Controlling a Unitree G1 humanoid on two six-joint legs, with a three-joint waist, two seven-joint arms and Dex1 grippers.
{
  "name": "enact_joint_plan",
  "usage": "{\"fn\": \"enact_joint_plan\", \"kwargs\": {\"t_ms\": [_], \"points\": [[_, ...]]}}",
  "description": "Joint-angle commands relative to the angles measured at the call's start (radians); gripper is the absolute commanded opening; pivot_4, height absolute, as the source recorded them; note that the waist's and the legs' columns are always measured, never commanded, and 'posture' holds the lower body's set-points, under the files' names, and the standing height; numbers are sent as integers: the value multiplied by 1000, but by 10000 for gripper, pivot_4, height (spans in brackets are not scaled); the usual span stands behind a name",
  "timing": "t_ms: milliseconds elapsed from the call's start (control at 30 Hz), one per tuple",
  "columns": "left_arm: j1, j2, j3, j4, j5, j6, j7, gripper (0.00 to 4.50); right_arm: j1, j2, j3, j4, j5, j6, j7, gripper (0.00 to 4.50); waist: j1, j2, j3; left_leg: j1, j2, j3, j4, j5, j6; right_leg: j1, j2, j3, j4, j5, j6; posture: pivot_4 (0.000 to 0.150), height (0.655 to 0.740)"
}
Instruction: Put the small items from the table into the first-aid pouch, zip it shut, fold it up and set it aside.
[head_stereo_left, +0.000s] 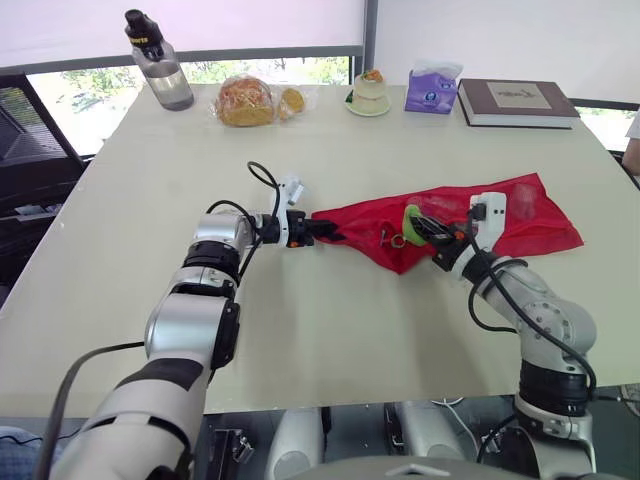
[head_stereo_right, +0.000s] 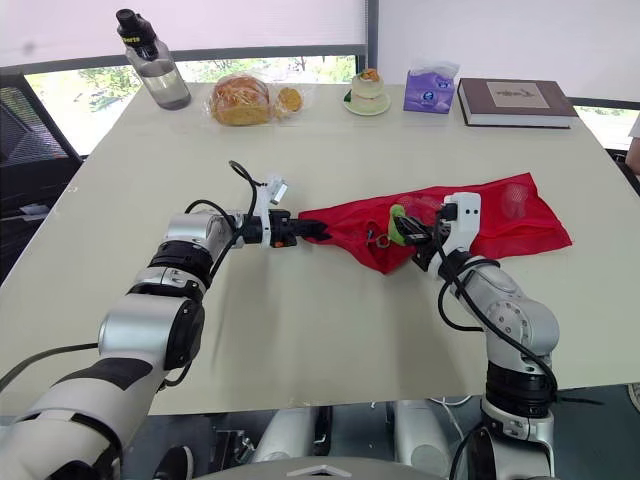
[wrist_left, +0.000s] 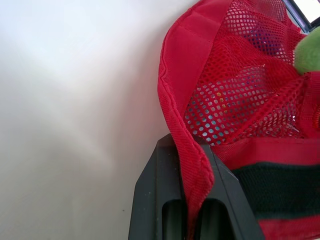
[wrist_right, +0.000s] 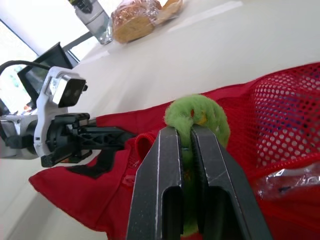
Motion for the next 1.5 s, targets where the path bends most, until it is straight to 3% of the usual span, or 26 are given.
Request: {"fn": "enact_joint_plan", "kwargs": {"t_ms": [33, 200, 367, 533, 600, 800, 900, 967, 1133, 1333, 1433, 1500], "points": [[14, 21, 6, 9, 16, -22, 14, 0, -6, 8, 26, -79, 36, -9, -16, 473, -1, 0, 0, 0, 0, 0, 0, 0, 0, 0, 0, 0, 0, 0, 0, 1500, 7400], [-5, 15, 44, 3, -24, -14, -8, 0, -8, 20, 142, -65, 7, -37, -18, 473, -2, 0, 0, 0, 0, 0, 0, 0, 0, 0, 1, 0, 0, 0, 0, 1500, 7400], [7, 30, 68, -18, -40, 12, -26, 16429, -29, 34, 174, -42, -5, -72, -27, 0, -2, 0, 0, -1, 0, 0, 0, 0, 0, -1, 1, 0, 0, 0, 0, 1500, 7400], [35, 55, 99, -78, -73, 80, -11, 38649, -40, 40, 189, -33, -1, -92, -29, 0, -3, 0, 0, 0, 0, 0, -1, 0, 0, -1, 1, 0, 0, 0, 0, 1500, 7400], [57, 66, 110, -118, -90, 119, -1, 44672, -46, 41, 189, -29, 1, -96, -29, 0, -4, 0, 0, 0, 1, 0, -2, 0, 0, -1, 1, 0, 0, 0, 0, 1500, 7400], [192, 66, 167, -415, -236, 422, 51, 44672, -59, 40, 191, -11, -1, -114, -24, 0, -5, 0, 0, 1, 1, -2, -3, 0, 0, -1, 0, 2, 0, 0, 0, 1500, 7400], [330, 32, 239, -699, -397, 726, 118, 44672, -63, 47, 199, 1, -6, -129, -24, 0, -4, 0, 0, 0, 1, -3, -4, 0, 0, -2, -2, 2, 0, 0, 0, 1500, 7400], [365, 11, 284, -778, -441, 824, 175, 44672, -64, 51, 201, 4, -6, -135, -26, 0, -1, 0, 0, 0, 1, -3, -5, 0, 0, -2, -3, 2, -1, 0, 0, 1500, 7400], [409, -41, 314, -896, -478, 947, 302, 44672, -64, 49, 210, 19, -16, -150, -22, 0, 1, 0, 0, 1, 1, -5, -4, 0, 0, -2, -2, 1, 0, 0, 0, 1500, 7400], [403, -122, 408, -906, -513, 950, 405, 44672, -55, 37, 217, 17, -21, -153, -11, 0, 0, 0, 0, 1, 1, -4, -4, 1, -1, -2, -2, 1, 0, 0, 0, 1500, 7400], [390, -154, 477, -894, -530, 956, 460, 38661, -51, 32, 215, 12, -19, -154, -12, 0, -1, 0, 0, 1, 0, -4, -4, 0, -1, -2, -2, 1, -1, 0, 0, 1500, 7400], [383, -167, 515, -889, -537, 965, 495, 30211, -47, 28, 213, 9, -17, -154, -12, 0, -1, 0, 0, 1, 0, -4, -4, 0, -1, -2, -2, 1, -1, 0, 0, 1500, 7400]]}}
